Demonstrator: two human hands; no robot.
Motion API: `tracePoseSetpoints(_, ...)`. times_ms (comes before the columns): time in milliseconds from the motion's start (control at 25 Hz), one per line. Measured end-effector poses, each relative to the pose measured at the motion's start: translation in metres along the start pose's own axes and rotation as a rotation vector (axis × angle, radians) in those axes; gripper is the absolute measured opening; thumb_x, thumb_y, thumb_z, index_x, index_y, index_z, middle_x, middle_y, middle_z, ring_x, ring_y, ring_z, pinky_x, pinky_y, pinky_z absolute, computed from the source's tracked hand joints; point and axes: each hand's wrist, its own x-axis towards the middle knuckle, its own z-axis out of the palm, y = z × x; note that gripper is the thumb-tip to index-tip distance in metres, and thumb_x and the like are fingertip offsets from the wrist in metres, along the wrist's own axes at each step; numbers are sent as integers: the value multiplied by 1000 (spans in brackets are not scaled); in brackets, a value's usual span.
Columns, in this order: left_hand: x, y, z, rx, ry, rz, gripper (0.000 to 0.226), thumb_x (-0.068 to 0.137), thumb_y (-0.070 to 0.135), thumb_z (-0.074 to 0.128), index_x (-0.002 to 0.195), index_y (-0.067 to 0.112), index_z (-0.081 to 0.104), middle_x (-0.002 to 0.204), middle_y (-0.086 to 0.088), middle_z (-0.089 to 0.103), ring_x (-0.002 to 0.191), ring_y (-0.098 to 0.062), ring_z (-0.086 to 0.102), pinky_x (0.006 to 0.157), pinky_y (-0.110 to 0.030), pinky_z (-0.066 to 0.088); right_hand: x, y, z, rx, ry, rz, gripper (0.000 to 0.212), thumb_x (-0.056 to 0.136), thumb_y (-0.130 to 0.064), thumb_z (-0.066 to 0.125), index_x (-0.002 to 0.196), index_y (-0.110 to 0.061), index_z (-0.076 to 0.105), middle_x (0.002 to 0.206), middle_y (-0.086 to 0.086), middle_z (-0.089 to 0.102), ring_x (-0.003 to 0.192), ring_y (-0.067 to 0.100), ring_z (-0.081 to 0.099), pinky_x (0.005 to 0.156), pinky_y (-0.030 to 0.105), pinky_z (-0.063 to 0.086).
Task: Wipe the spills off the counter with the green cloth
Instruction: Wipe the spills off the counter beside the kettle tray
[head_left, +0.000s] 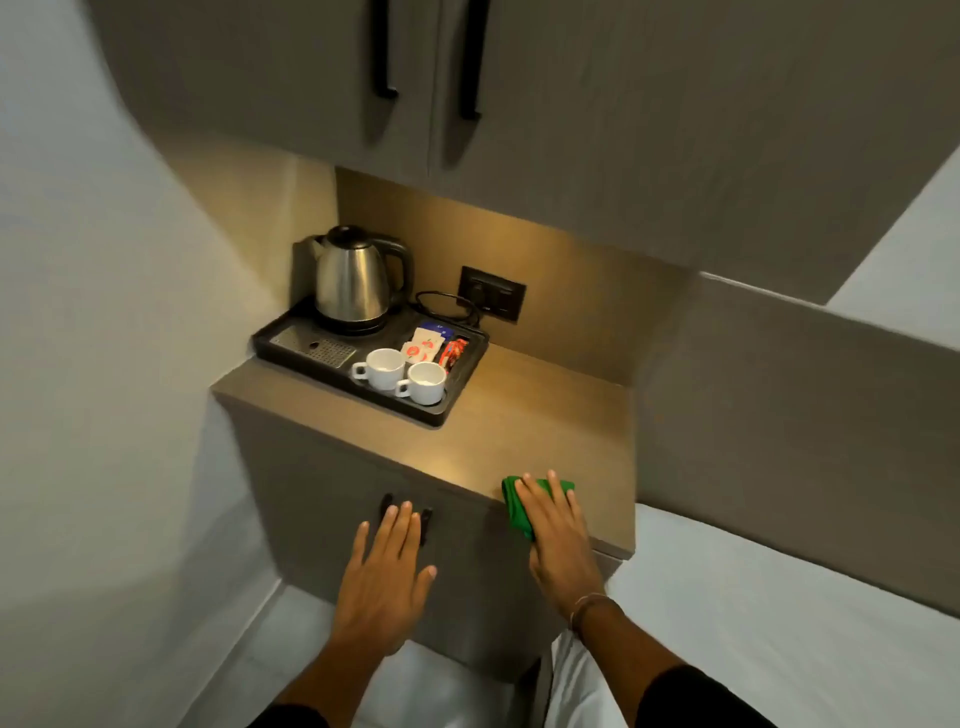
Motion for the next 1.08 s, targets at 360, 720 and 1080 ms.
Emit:
tracePoseSetpoints(360, -307, -61, -13, 70, 26, -503, 90, 97, 65, -7, 159, 8, 26, 168, -11, 27, 155, -30, 20, 118, -45, -13, -135, -182, 74, 141, -274, -389, 88, 86, 6, 49, 162, -28, 20, 172, -8, 18, 159, 21, -6, 130, 49, 1)
tracePoseSetpoints(720, -563, -129, -22, 18, 52, -941, 94, 94, 69, -7, 158, 13, 33, 166, -8, 31, 153, -31, 28, 118, -42, -16, -292, -432, 145, 225, -526, -779, 77, 101, 0, 43, 163, -29, 8, 174, -8, 4, 159, 23, -11, 130, 45, -5)
tracePoseSetpoints(1080, -791, -240, -36, 86, 70, -1234, 92, 90, 65, -19, 161, 13, 11, 169, -9, 4, 156, -31, -1, 117, -45, -18, -445, -676, 201, 254, -633, -1084, 81, 97, -11, 56, 163, -32, 13, 172, -10, 6, 159, 23, -10, 130, 50, 0)
